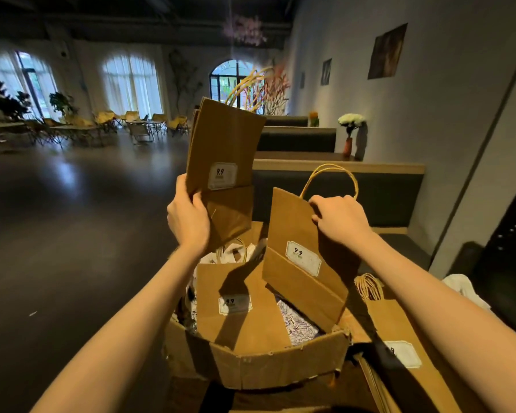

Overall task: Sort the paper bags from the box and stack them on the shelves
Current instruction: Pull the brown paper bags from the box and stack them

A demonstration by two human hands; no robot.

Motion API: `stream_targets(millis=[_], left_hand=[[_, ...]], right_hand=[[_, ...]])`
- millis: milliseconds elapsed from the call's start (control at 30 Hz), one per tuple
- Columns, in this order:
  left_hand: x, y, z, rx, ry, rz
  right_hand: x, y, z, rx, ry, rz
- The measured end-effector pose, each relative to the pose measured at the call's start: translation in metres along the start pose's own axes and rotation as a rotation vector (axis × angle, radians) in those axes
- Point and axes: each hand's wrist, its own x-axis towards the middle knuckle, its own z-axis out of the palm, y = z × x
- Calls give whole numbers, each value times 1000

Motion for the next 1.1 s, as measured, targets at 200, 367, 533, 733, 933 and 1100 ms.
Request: stream_targets(millis=[200,367,533,733,933,1100], left_hand=[[-1,-5,0,54,-156,19],[1,-23,1,-100,-445,-50],[-10,-15,0,-321,-644,-104],[-16,-18,5,-310,-616,-48],[-18,-18,6,-44,-596,157],[-16,-20,9,111,-577,119]], right_hand=[[-2,1,-3,146,113,-74],[7,2,-12,327,172,-11],[11,0,-5,410,152,130],[10,-8,5,412,160,148],[14,-15,15,522,223,207],[17,-21,26,547,211,237]])
